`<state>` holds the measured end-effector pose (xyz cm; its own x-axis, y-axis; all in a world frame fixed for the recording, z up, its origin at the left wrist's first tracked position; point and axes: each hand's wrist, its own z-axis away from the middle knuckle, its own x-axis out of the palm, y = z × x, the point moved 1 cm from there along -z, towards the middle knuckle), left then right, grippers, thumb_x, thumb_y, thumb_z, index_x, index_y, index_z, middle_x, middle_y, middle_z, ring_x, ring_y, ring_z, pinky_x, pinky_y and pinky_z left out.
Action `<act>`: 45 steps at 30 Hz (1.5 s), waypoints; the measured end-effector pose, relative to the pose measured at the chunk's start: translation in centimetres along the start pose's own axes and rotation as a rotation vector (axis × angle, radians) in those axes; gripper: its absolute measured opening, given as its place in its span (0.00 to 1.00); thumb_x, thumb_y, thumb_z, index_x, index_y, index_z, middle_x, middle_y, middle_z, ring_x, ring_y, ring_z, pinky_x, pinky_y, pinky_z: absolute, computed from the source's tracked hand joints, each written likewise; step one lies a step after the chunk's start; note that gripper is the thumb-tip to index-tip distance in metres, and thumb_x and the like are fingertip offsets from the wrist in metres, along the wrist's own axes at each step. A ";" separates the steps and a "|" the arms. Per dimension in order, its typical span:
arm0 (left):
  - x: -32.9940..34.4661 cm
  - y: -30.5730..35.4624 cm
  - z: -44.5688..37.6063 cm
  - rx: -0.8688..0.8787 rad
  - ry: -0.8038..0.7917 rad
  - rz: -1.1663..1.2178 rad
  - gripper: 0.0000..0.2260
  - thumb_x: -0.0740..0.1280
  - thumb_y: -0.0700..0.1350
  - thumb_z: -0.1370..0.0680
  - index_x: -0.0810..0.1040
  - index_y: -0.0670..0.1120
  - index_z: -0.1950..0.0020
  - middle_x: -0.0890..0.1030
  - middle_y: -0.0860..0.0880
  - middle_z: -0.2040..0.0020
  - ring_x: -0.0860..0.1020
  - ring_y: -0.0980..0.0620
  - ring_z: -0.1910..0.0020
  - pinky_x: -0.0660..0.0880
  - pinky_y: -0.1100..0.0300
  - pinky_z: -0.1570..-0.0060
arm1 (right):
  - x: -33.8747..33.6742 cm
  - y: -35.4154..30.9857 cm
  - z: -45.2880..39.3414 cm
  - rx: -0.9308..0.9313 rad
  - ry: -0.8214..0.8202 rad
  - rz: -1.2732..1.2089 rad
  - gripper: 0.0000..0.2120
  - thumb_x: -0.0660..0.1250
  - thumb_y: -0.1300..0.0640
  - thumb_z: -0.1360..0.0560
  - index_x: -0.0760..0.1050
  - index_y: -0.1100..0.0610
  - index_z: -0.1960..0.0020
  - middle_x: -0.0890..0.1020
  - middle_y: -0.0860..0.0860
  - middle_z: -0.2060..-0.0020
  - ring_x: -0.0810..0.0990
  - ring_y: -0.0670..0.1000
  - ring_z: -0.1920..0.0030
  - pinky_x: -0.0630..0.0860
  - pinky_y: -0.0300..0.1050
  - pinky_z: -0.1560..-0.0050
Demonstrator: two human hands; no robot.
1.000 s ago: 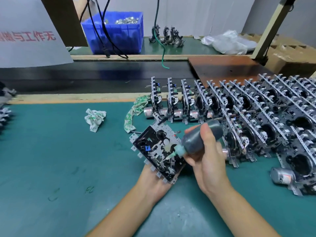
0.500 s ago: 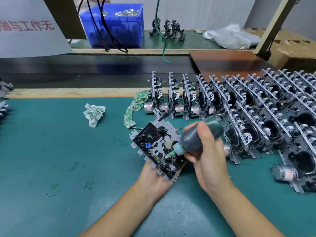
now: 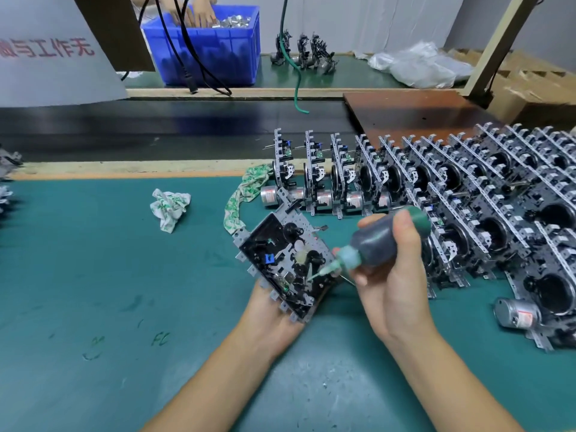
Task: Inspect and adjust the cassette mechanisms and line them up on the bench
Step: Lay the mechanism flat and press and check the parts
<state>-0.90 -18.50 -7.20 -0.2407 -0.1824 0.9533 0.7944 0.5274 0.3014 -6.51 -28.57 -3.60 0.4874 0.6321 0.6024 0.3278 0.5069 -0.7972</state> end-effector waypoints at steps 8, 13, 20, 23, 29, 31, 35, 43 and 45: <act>0.2 2.5 1.1 0.630 0.486 -1.594 0.07 0.61 0.37 0.20 0.71 0.50 0.50 0.74 0.51 0.53 0.72 0.59 0.55 0.66 0.70 0.52 | -0.9 -0.6 -1.0 -0.083 -0.067 0.012 0.23 0.69 0.42 0.35 0.75 0.59 0.50 0.83 0.51 0.63 0.81 0.47 0.64 0.79 0.41 0.62; -0.5 1.6 1.1 0.623 0.410 -1.961 0.06 0.60 0.40 0.19 0.73 0.47 0.44 0.70 0.52 0.49 0.73 0.50 0.49 0.69 0.53 0.47 | -1.4 0.3 -1.6 -0.172 -0.031 0.470 0.19 0.74 0.51 0.36 0.72 0.51 0.48 0.84 0.45 0.60 0.81 0.42 0.60 0.76 0.38 0.59; -0.1 1.8 1.5 0.578 0.467 -1.889 0.11 0.67 0.42 0.23 0.69 0.56 0.48 0.76 0.59 0.56 0.75 0.59 0.59 0.69 0.62 0.58 | -3.1 1.8 -3.4 -0.216 -0.074 0.842 0.15 0.67 0.62 0.24 0.65 0.47 0.46 0.77 0.39 0.50 0.76 0.30 0.52 0.68 0.23 0.53; -0.4 2.4 1.5 0.509 0.512 -1.784 0.14 0.72 0.43 0.26 0.70 0.55 0.48 0.78 0.60 0.58 0.76 0.63 0.59 0.69 0.71 0.61 | -3.2 2.3 -3.8 -0.194 -0.082 0.987 0.16 0.65 0.61 0.23 0.62 0.48 0.43 0.73 0.35 0.52 0.72 0.23 0.54 0.65 0.18 0.58; -1.0 4.3 1.9 0.279 0.473 -1.688 0.14 0.76 0.45 0.31 0.78 0.52 0.48 0.82 0.55 0.52 0.79 0.59 0.52 0.74 0.63 0.47 | -2.1 1.2 -1.5 -0.617 -0.064 1.199 0.21 0.69 0.55 0.26 0.65 0.57 0.37 0.67 0.48 0.43 0.69 0.45 0.41 0.66 0.37 0.37; -1.2 4.8 2.1 0.240 0.438 -1.652 0.14 0.76 0.45 0.30 0.81 0.48 0.46 0.83 0.52 0.51 0.80 0.56 0.50 0.74 0.56 0.44 | -1.1 0.3 -0.5 -0.836 -0.182 1.279 0.18 0.67 0.52 0.26 0.67 0.58 0.40 0.67 0.47 0.45 0.69 0.45 0.44 0.65 0.35 0.39; -1.3 5.5 2.2 0.219 0.363 -1.679 0.14 0.75 0.44 0.30 0.81 0.48 0.45 0.83 0.52 0.49 0.79 0.56 0.47 0.73 0.55 0.41 | -0.3 -1.0 0.8 -0.690 -0.485 1.524 0.35 0.63 0.32 0.32 0.64 0.51 0.33 0.68 0.44 0.40 0.67 0.42 0.41 0.65 0.41 0.37; -1.6 5.5 2.6 0.303 0.273 -1.582 0.16 0.72 0.51 0.35 0.81 0.54 0.48 0.82 0.52 0.47 0.78 0.60 0.46 0.70 0.68 0.45 | -1.2 0.4 0.5 -0.319 -0.783 1.995 0.59 0.70 0.31 0.39 0.41 0.54 0.23 0.55 0.46 0.26 0.53 0.47 0.27 0.42 0.38 0.28; -1.8 5.4 2.7 0.330 0.255 -1.558 0.16 0.72 0.50 0.35 0.81 0.52 0.48 0.81 0.52 0.47 0.78 0.58 0.45 0.70 0.68 0.44 | -0.8 0.4 0.3 -0.331 -0.785 2.046 0.57 0.71 0.33 0.39 0.45 0.56 0.23 0.60 0.49 0.29 0.59 0.50 0.29 0.56 0.42 0.29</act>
<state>2.30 -13.04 -7.20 -0.5369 -0.7936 -0.2862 -0.2788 -0.1533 0.9480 -7.02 -28.65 -4.37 -0.0566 0.0953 -0.9938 0.0710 -0.9925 -0.0992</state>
